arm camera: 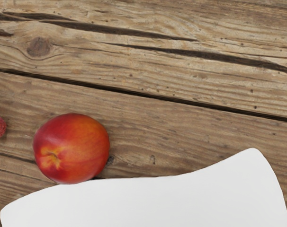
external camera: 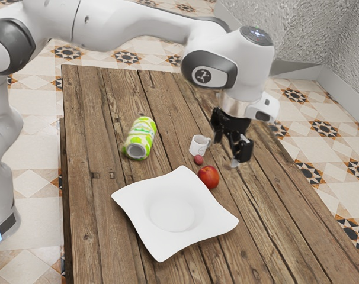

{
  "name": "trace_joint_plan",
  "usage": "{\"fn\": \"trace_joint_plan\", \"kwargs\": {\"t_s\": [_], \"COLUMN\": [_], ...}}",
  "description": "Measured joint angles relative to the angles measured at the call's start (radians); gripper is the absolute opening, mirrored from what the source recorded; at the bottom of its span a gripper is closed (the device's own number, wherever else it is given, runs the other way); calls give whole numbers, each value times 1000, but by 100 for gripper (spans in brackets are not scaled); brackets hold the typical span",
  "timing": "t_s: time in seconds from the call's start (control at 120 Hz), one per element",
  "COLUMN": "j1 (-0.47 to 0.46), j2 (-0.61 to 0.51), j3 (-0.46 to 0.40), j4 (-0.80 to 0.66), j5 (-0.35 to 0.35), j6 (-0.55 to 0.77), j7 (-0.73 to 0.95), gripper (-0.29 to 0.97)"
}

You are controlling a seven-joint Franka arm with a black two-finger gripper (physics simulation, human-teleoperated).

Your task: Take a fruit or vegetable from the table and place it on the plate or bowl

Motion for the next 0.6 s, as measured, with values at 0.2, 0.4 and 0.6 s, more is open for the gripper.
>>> {"fn": "trace_joint_plan", "kwargs": {"t_s": [0.2,0.4,0.6], "j1": [269,278,128], "j2": [-4,8,55], "j3": [63,60,56], "j4": [12,14,37], "j5": [-134,-155,-160], "j6": [-42,-78,-80], "j7": [70,114,158], "gripper": [66,65,65]}}
